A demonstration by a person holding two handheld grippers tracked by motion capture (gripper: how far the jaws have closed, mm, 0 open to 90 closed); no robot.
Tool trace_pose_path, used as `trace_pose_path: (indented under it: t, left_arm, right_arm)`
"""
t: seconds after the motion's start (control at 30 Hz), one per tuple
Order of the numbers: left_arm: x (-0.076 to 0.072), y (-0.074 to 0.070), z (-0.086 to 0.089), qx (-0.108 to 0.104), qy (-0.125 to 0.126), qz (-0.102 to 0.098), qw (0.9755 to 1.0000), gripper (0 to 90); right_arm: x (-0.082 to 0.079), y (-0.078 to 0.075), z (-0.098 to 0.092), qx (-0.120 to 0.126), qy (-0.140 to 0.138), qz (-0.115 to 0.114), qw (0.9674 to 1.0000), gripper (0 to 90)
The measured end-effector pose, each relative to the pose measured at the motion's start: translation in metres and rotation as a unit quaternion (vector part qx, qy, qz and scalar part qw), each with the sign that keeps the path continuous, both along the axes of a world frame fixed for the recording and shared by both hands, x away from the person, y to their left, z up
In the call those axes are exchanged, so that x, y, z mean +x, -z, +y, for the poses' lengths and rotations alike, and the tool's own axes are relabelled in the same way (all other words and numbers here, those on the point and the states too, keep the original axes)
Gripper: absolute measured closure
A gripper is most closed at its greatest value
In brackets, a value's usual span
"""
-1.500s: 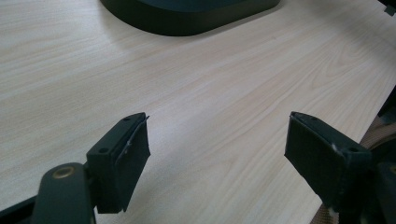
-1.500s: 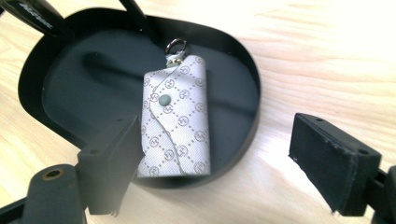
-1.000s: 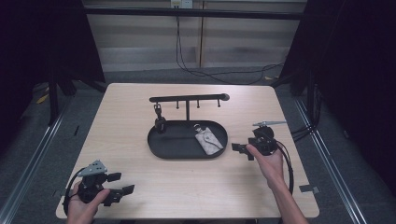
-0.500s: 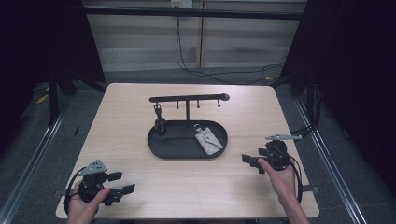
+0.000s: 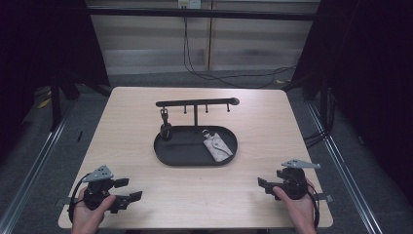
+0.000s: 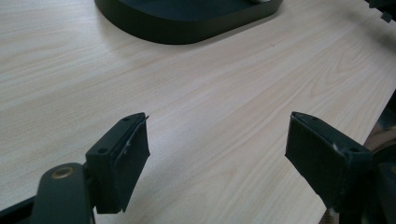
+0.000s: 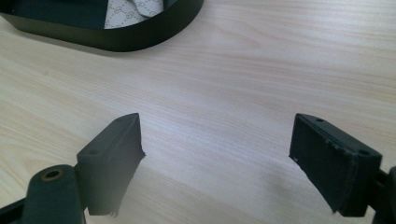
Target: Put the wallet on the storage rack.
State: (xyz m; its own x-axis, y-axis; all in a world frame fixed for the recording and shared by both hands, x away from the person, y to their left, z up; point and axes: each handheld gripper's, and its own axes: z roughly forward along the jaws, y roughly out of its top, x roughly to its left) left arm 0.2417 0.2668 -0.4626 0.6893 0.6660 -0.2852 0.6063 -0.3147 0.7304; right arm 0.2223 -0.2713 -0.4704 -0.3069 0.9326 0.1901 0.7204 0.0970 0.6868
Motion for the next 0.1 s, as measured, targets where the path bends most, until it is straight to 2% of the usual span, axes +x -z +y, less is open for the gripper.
trace_pose_path:
  t: [0.1]
  left_arm:
    - [-0.0005, -0.0014, -0.0004, -0.002, 0.005, -0.004, 1.0, 21.2]
  right_arm:
    - [0.0013, 0.0048, 0.0003, -0.031, 0.002, 0.007, 0.9995, 16.4]
